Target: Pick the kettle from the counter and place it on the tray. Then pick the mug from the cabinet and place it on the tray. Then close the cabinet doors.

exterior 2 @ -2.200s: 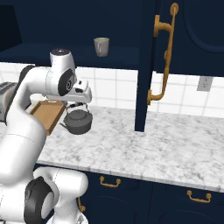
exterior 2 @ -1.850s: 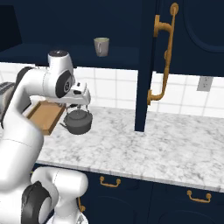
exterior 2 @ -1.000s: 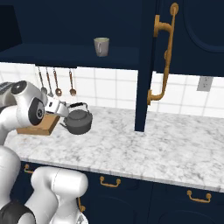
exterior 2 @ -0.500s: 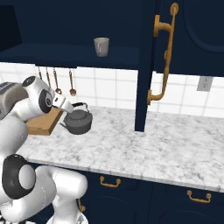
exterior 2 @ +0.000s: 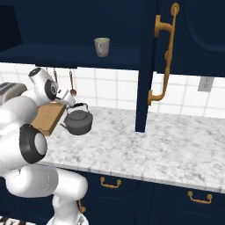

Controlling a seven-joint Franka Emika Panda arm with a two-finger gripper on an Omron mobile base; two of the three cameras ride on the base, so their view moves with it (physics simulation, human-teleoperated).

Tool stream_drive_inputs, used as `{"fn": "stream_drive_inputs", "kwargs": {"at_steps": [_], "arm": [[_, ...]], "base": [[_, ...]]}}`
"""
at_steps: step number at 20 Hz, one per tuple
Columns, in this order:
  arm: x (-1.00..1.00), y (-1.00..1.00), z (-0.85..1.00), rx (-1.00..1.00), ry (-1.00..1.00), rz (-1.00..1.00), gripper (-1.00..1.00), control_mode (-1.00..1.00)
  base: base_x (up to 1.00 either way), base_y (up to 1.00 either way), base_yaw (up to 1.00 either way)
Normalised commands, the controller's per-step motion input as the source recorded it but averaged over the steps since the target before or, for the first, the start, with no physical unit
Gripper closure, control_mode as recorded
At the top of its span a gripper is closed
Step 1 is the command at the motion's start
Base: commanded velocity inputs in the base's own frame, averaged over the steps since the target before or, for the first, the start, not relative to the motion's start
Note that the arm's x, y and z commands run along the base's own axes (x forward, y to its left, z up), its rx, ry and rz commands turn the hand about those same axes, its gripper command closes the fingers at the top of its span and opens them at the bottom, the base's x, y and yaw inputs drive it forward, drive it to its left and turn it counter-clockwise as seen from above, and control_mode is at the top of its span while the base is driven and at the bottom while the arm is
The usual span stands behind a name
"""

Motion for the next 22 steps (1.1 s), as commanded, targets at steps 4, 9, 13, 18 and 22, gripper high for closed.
{"fn": "stream_drive_inputs", "kwargs": {"at_steps": [4, 9, 13, 18, 22], "arm": [[0.06, 0.00, -0.25, 0.02, -0.01, 0.00, -1.00, -1.00], [0.15, 0.00, -0.24, 0.00, -0.03, 0.00, -1.00, -1.00], [0.32, 0.00, -0.16, 0.01, -0.02, 0.00, -1.00, -1.00], [0.19, 0.00, -0.11, 0.01, 0.00, 0.00, -1.00, -1.00], [0.08, -0.01, -0.15, 0.00, 0.00, -0.01, -1.00, -1.00]], "base": [[0.00, 0.00, 0.00], [0.00, 0.00, 0.00], [0.00, 0.00, 0.00], [0.00, 0.00, 0.00], [0.00, 0.00, 0.00]]}}
